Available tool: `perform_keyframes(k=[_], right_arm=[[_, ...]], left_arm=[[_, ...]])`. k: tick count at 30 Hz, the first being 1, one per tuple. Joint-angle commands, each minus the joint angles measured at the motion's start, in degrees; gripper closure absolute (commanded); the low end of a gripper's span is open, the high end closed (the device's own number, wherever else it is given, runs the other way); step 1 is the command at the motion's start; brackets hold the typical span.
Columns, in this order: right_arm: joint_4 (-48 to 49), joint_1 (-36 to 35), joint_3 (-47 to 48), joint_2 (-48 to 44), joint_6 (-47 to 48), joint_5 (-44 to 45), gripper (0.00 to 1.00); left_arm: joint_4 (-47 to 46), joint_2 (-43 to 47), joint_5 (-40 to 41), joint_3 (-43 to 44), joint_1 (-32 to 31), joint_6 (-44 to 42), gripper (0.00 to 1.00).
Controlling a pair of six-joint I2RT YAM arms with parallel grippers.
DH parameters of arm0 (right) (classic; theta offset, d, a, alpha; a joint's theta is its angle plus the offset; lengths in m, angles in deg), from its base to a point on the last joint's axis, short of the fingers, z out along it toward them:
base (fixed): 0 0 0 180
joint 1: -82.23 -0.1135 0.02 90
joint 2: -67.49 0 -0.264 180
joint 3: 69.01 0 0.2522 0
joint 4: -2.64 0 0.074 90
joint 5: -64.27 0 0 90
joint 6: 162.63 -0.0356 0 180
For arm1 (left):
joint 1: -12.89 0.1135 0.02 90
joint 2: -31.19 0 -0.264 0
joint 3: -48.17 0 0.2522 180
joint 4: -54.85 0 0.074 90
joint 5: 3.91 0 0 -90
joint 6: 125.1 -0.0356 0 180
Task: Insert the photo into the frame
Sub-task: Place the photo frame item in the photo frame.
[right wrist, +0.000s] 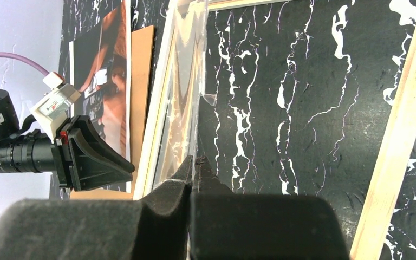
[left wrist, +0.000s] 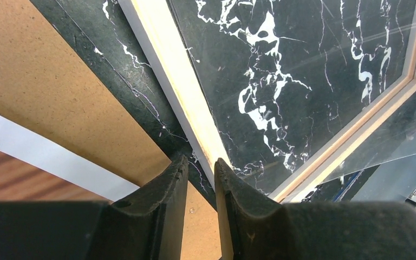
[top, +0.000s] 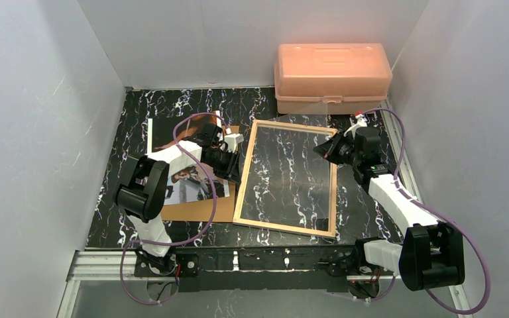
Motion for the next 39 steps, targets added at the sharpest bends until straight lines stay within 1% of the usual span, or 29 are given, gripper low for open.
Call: perform_keyframes(k=[1,10,19,21,27,33,39], right_arm=[[3.51,0.25,0.56,0.41,-1.11,-2.27,0.99],[7.12,0.36,1.15,-1.37,-10.96,-6.23,0.99],[13.38,0.35,-0.11,-2.91,-22.41,-8.96,0.99],[13.64,0.33,0.3,-3.84,-23.21,-8.78,0.99],[10.35,0.29,1.55,-6.26,-23.2,-7.15,0.99],[10.65,0.3,-0.62,-8.23,-26.02,-5.68,0.99],[9.21,0.3,-1.61,-9.1,-24.79,-5.1,0.99]], left_arm=[[0.79,-1.1,-0.59,0.7,-0.13,-0.23,0.77],[0.36,-2.57,-1.3,0.75,-0.67,0.28,0.84],[0.78,-2.61,-0.86,0.4,-0.7,-0.22,0.86],[0.77,-2.47,-0.65,0.32,-0.64,-0.32,0.87],[0.95,-2.59,-0.72,0.4,-0.64,-0.15,0.89],[1.29,-2.49,-0.77,0.3,-0.65,-0.13,0.9],[1.5,-2.47,-0.8,0.37,-0.69,-0.05,0.91]])
